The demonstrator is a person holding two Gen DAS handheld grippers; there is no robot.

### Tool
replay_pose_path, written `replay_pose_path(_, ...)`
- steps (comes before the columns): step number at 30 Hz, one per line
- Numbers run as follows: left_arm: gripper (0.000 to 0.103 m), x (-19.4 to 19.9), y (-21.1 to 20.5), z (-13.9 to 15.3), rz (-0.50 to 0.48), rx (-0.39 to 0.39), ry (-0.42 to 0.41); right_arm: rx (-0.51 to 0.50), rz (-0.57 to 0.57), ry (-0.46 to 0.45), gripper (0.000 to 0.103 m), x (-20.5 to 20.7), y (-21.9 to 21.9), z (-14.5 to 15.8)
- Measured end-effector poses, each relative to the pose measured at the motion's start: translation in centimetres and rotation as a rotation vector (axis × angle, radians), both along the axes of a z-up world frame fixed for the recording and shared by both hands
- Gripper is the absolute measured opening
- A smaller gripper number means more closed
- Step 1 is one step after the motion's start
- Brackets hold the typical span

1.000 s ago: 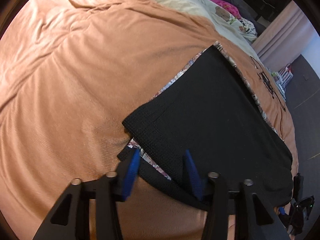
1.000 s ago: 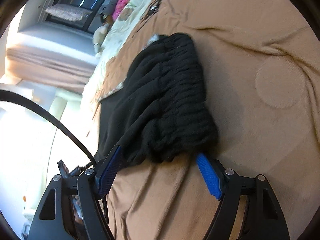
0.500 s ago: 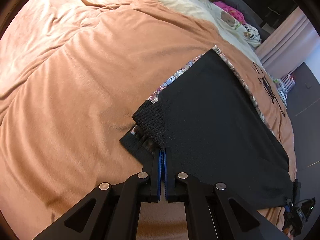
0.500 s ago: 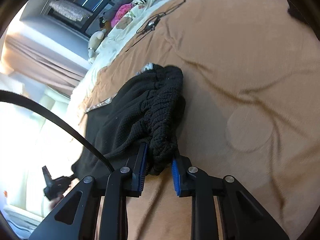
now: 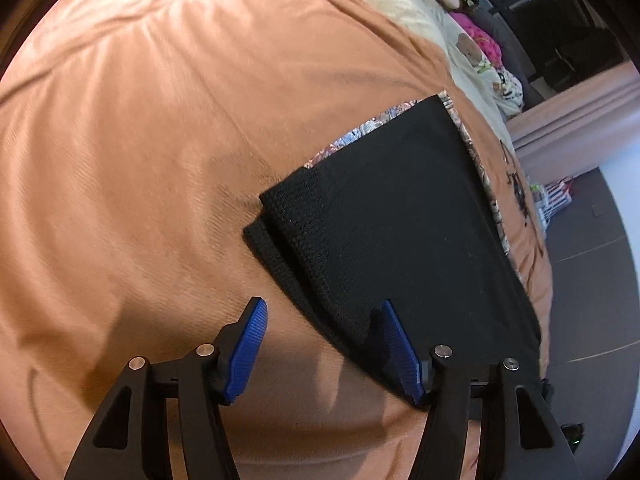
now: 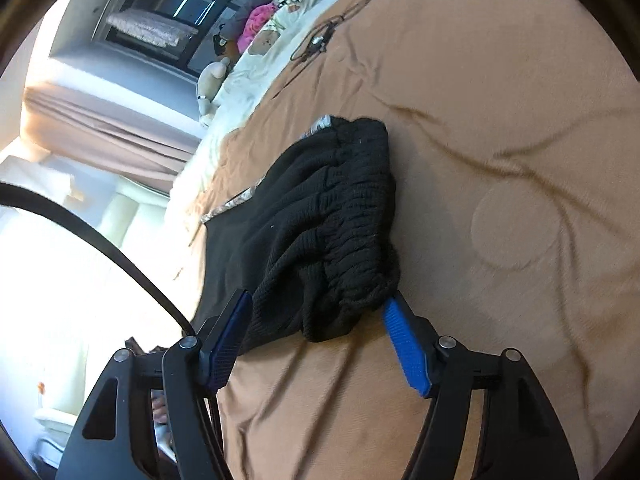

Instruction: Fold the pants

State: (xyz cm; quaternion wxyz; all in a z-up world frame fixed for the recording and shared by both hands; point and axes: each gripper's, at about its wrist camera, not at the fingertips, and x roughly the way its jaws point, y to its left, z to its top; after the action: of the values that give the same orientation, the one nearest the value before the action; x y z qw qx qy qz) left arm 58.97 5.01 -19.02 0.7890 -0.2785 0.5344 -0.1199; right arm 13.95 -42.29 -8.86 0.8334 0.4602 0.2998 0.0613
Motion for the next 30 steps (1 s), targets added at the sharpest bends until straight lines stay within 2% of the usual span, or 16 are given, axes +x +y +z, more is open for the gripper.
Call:
replay_pose_path(4, 0.062, 0.7, 0.0, -0.5, 0.008, -0.055, -0.015, 0.072, 0.023, 0.006, 0.067, 1.4, -0.1, -1.8)
replay_pose_path(8, 0.062, 2.0, -0.3, -0.6, 0.022, -0.087, -0.042, 0.100, 0.031, 0.026, 0.067, 3.0, -0.7, -2.9)
replay_pose_path(15, 0.056, 0.6, 0.5, -1.0, 0.070, -0.161, -0.103, 0.152, -0.080, -0.030, 0.066, 3.3, -2.0, -2.8)
replay_pose_path(18, 0.048, 0.5, 0.5, -1.0, 0.060, -0.137, -0.112, 0.133, -0.106, -0.050, 0.066, 3.5, -1.9, -2.9)
replay_pose_path(19, 0.042, 0.8, 0.6, -1.2, 0.064, -0.136, -0.107, 0.122, -0.105, -0.046, 0.066, 3.6, -1.6, -2.9)
replay_pose_path(20, 0.034, 1.1, 0.7, -1.3, 0.072, -0.139, -0.102, 0.108, -0.105, -0.044, 0.064, 3.5, -1.3, -2.8)
replay_pose_path(21, 0.027, 1.5, 0.8, -1.4, 0.084, -0.137, -0.096, 0.088, -0.105, -0.039, 0.057, 3.6, -0.9, -2.7)
replay_pose_path(22, 0.013, 1.6, 1.0, -1.5, 0.095, -0.127, -0.091, 0.076, -0.101, -0.036, 0.050, 3.7, -0.8, -2.4)
replay_pose_path(23, 0.009, 1.6, 1.3, -1.5, 0.114, -0.128, -0.088, 0.072, -0.094, -0.035, 0.039, 3.6, -0.8, -2.3)
replay_pose_path(27, 0.007, 0.8, 1.0, 0.6, 0.119, -0.090, -0.144, 0.031, -0.074, -0.056, 0.022, 2.9, -1.2, -0.6)
replay_pose_path(30, 0.006, 0.1, 1.1, 2.6, 0.127, -0.086, -0.169, 0.022, -0.063, -0.062, 0.018, 2.7, -1.3, 0.4)
